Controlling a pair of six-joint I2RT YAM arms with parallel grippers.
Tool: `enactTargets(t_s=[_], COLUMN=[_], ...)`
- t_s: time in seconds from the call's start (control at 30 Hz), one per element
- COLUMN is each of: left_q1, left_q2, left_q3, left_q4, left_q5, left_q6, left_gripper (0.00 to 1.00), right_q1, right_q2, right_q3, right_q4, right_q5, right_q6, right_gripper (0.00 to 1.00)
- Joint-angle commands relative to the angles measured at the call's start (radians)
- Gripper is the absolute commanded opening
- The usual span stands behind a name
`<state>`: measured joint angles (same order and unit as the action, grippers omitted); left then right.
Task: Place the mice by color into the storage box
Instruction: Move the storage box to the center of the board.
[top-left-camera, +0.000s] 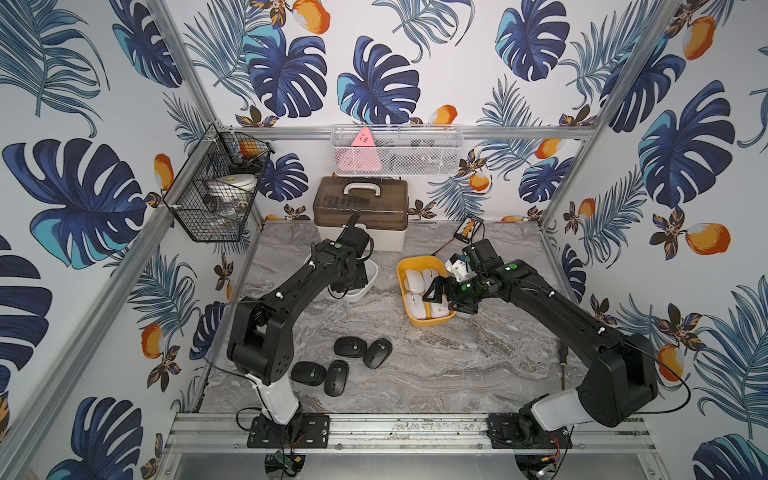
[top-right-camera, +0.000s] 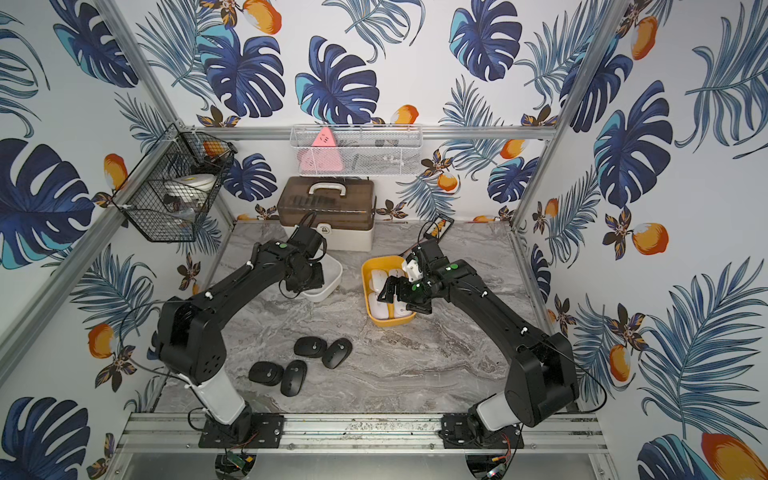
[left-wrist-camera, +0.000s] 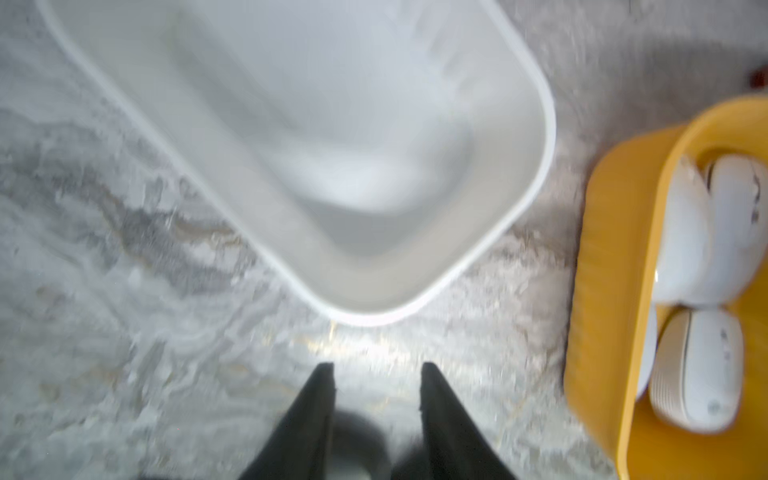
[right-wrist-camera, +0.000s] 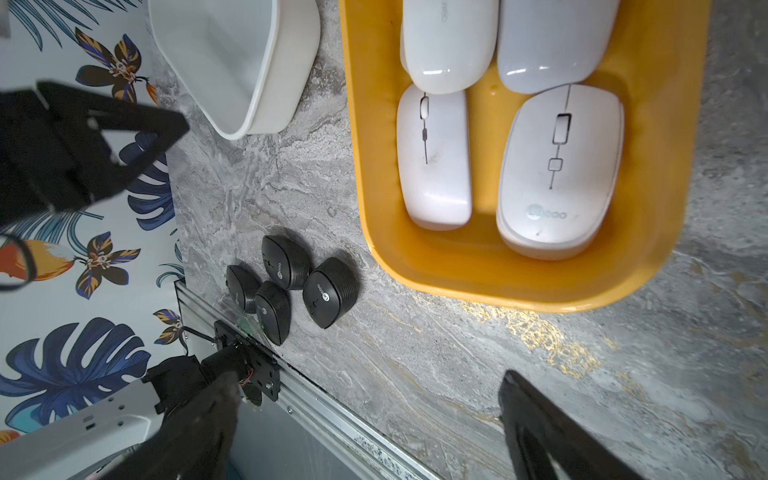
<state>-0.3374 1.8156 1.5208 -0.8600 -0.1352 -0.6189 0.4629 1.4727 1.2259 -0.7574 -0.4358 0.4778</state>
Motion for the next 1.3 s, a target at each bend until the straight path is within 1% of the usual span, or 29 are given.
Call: enactTargets(t_s=[0.0,0.03,0.13,0.23,0.37,0.53,0.7,0.87,1.07,1.17,1.27], left_q1=[0.015,0.014,0.014,0.014,-0.008,-0.081,-0.168,-0.254,-0.323,-0.321,-0.303], left_q2=[0.113,0.157,0.248,0.295,0.315,0.291,0.252,0.19,0.134,0.092,0.032], left_q3=[0.094,0.135,0.198,0.201,0.178,0.12,0.018,-0.064,-0.104,-0.108,-0.079], left_q4=[0.072,0.072,0.072,0.09,0.117,0.138,0.148,0.144,0.121,0.088,0.033], left_q5=[-0.006,-0.004,-0.004,-0.001,0.02,0.052,0.081,0.087,0.096,0.065,0.037], left_q6=[0.04,0.044,0.04,0.036,0.049,0.073,0.08,0.078,0.096,0.084,0.07], left_gripper=[0.23,0.2,0.19,0.18,0.17,0.18,0.18,0.19,0.2,0.24,0.35], right_q1=[-0.001,-0.001,-0.002,-0.002,-0.003,-0.003,-0.004,-0.004,-0.004,-0.004,-0.004], right_q2=[-0.034,-0.045,-0.071,-0.089,-0.098,-0.092,-0.076,-0.075,-0.075,-0.074,-0.071], right_q3=[-0.018,-0.024,-0.036,-0.041,-0.036,-0.026,-0.014,-0.013,-0.024,-0.027,-0.025], right_q4=[-0.041,-0.046,-0.055,-0.064,-0.08,-0.083,-0.086,-0.089,-0.079,-0.075,-0.071], right_q5=[0.038,0.046,0.061,0.072,0.088,0.101,0.107,0.112,0.107,0.107,0.106], right_q6=[-0.017,-0.018,-0.018,-0.018,-0.029,-0.037,-0.044,-0.047,-0.039,-0.038,-0.036], right_gripper=[0.98,0.98,0.98,0.98,0.98,0.98,0.98,0.98,0.98,0.98,0.98])
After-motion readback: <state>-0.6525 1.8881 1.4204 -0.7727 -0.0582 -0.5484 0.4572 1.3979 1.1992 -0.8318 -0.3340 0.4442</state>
